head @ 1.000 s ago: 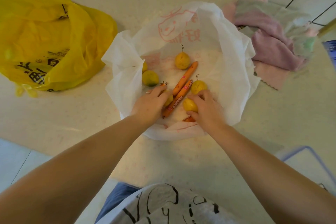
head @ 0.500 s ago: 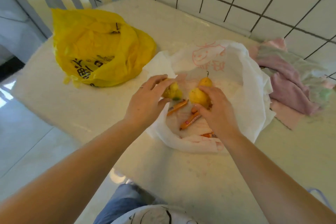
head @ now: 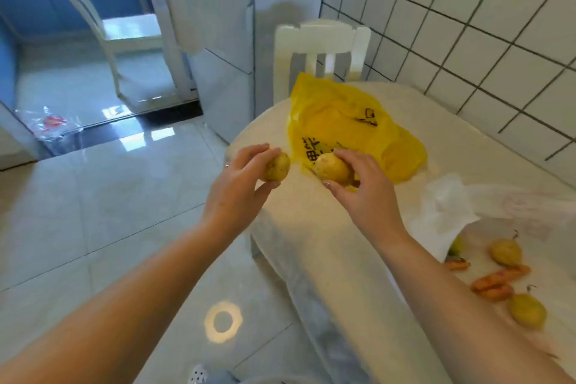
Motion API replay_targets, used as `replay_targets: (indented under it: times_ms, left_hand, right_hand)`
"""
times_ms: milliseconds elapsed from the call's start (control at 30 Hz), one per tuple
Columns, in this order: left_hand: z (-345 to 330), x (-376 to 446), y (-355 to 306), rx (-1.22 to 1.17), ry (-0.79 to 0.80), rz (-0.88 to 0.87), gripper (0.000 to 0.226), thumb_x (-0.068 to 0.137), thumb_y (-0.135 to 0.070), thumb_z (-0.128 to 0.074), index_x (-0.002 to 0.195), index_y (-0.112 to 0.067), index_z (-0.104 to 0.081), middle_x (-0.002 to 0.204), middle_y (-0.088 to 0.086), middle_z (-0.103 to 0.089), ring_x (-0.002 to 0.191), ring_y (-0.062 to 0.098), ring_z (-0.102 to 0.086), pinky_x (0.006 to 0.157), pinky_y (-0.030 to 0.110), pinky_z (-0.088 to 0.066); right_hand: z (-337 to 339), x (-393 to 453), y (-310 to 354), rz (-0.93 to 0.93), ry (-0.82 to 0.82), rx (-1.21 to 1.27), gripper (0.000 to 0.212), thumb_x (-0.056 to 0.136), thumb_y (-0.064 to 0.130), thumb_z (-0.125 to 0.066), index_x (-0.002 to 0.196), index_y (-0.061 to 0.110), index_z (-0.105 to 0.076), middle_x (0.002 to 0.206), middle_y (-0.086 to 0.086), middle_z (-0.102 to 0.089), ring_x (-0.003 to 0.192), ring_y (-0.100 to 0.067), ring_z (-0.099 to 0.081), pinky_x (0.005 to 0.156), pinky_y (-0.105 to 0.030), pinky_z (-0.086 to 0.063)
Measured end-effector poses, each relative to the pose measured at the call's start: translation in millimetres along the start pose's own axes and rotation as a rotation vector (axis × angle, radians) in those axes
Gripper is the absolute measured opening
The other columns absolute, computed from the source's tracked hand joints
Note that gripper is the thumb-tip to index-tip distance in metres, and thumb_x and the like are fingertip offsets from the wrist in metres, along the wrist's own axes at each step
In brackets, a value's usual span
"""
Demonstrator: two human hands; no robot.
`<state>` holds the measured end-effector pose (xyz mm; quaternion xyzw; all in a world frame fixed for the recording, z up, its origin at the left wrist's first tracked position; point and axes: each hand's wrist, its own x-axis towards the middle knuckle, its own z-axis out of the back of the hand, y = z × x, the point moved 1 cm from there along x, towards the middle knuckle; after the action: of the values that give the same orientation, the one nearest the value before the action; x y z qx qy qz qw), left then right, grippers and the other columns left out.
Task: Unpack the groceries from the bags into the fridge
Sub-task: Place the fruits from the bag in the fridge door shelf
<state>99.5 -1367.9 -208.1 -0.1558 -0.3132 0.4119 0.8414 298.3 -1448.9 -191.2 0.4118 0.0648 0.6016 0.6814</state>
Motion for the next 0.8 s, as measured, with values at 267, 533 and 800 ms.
replay_targets:
  times_ms: [267, 533, 800]
  left_hand:
    - [143, -33, 138, 0.100, -0.171, 0.219, 0.054, 0.083, -0.026, -0.068, 0.133, -0.020, -0.049, 0.135, 0.004, -0.049, 0.114, 0.024, -0.052, 0.087, 0.027, -0.044]
    - [229, -45, 239, 0.133, -0.288, 0.338, 0.056, 0.083, -0.026, -0.068, 0.134, -0.021, -0.047, 0.137, 0.002, -0.047, 0.119, 0.023, -0.049, 0.091, 0.031, -0.044]
    - [272, 6, 353, 0.175, -0.333, 0.381, 0.056, 0.083, -0.030, -0.067, 0.135, -0.023, -0.046, 0.136, 0.000, -0.047, 0.120, 0.020, -0.048, 0.090, 0.029, -0.043]
  right_hand:
    - [-143, 58, 140, 0.176, 0.164, 0.084, 0.052, 0.077, 0.028, -0.074, 0.124, 0.022, -0.054, 0.122, 0.004, -0.056, 0.106, -0.007, -0.050, 0.089, -0.031, -0.049]
    - [-250, 118, 228, 0.338, 0.313, 0.168, 0.053, 0.078, 0.031, -0.070, 0.127, 0.021, -0.052, 0.125, 0.000, -0.054, 0.106, -0.009, -0.049, 0.090, -0.024, -0.044]
    - [-361, 208, 262, 0.411, 0.350, 0.195, 0.054, 0.078, 0.032, -0.070, 0.127, 0.021, -0.052, 0.125, -0.001, -0.054, 0.105, -0.006, -0.047, 0.086, -0.020, -0.042]
